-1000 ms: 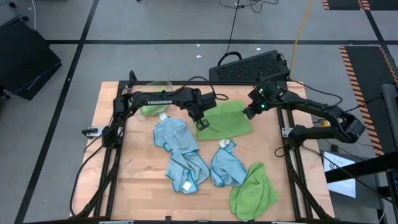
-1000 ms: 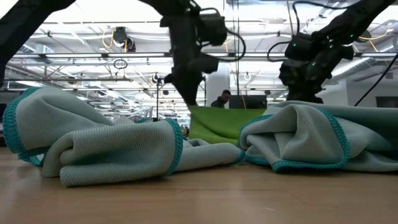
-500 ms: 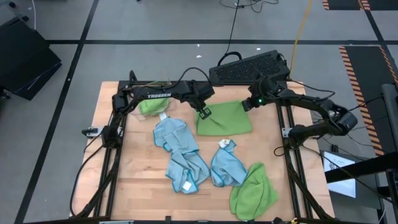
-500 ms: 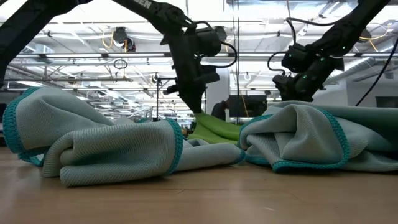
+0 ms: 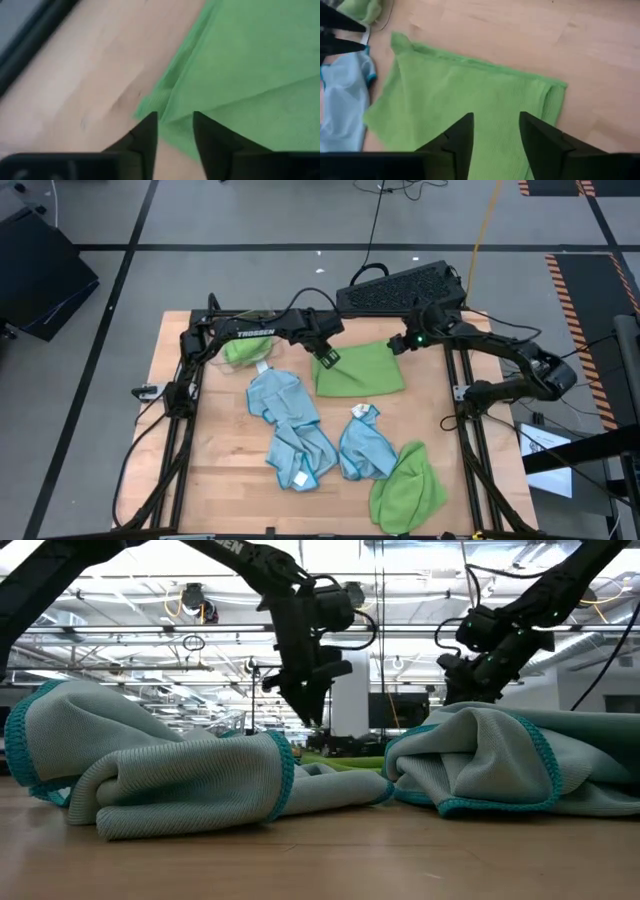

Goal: Fold microfiber towels
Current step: Fold the left green microfiber cloth

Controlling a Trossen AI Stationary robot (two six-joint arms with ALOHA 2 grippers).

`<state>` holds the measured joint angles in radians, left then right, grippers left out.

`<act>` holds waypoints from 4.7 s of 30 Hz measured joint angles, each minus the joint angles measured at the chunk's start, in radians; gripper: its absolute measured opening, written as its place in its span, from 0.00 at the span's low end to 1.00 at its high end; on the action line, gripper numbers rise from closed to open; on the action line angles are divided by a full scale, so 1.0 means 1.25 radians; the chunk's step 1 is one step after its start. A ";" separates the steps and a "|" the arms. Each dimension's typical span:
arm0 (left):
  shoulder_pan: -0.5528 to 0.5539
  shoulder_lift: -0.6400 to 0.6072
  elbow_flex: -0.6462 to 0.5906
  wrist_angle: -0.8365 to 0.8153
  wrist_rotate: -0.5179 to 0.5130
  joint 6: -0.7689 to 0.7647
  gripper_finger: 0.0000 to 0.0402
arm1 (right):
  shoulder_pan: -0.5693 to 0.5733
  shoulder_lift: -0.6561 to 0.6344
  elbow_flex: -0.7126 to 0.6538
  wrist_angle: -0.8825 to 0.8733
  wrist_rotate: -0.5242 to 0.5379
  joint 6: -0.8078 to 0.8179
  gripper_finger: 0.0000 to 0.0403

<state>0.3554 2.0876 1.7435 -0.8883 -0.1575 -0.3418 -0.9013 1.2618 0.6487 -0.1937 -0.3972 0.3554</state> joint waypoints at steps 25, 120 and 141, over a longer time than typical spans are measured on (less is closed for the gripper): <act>-0.244 0.009 -0.003 -0.080 0.141 -0.567 0.65 | 0.127 -0.196 0.000 -0.417 -0.018 -0.048 0.40; -0.412 0.012 -0.184 0.098 -0.099 -0.378 0.01 | 0.361 0.787 0.567 0.435 -0.375 -0.276 0.78; -0.408 0.004 -0.183 0.022 -0.085 -0.337 0.03 | 0.369 0.758 0.598 0.256 -0.331 -0.302 0.06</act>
<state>-0.1546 2.0932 1.5143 -0.8605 -0.2635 -0.7635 -0.4398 2.2096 1.3960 0.1260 -0.8109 -0.0222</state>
